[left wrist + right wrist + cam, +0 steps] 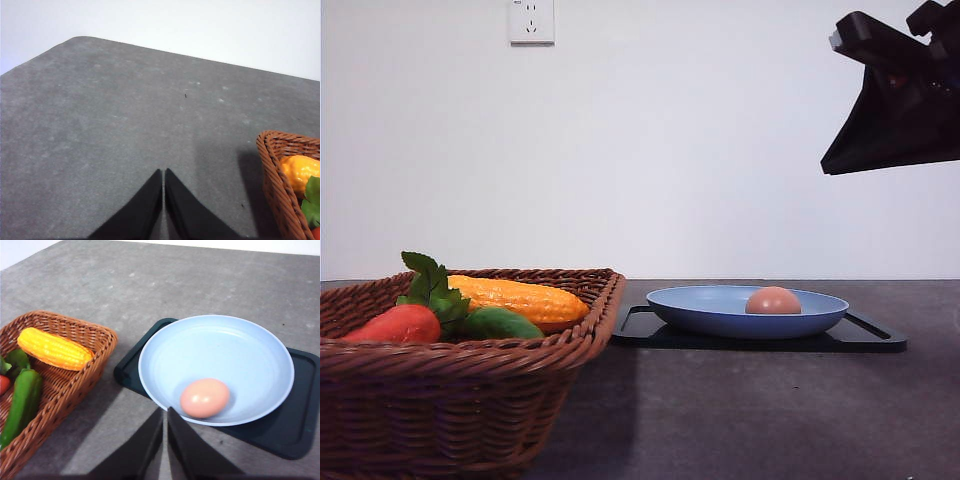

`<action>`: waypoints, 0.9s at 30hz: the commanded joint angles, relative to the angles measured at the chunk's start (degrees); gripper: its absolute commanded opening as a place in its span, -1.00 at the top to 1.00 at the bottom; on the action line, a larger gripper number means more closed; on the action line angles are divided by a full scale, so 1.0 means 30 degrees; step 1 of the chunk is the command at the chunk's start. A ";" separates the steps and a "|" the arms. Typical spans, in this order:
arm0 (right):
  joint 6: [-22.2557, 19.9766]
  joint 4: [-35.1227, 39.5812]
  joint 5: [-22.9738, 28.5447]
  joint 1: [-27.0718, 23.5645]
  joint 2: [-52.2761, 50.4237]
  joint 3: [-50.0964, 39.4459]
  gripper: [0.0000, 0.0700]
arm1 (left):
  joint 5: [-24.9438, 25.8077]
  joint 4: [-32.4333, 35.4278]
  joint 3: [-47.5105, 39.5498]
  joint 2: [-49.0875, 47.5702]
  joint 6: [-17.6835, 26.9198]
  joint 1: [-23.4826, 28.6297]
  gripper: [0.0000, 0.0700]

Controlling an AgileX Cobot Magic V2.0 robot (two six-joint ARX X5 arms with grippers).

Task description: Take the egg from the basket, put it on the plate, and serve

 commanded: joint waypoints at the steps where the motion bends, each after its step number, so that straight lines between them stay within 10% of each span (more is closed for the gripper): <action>1: -0.1226 0.0362 0.0795 -0.0078 -0.0996 0.0016 1.00 | 0.0073 -0.0117 -0.0517 -0.0029 0.0036 0.0044 1.00; 8: -0.2453 0.0500 0.0964 -0.2288 -0.5545 -0.1438 1.00 | 0.0073 -0.0117 -0.0517 -0.0029 0.0036 0.0044 1.00; 18: -0.2511 0.0494 -0.4279 -0.8011 -1.1934 -0.5370 1.00 | 0.0066 -0.0117 -0.0517 -0.0029 0.0036 0.0044 1.00; 27: -0.2504 0.0220 -0.6211 -0.9922 -1.4065 -0.7541 1.00 | 0.0066 -0.0117 -0.0517 -0.0029 0.0036 0.0044 1.00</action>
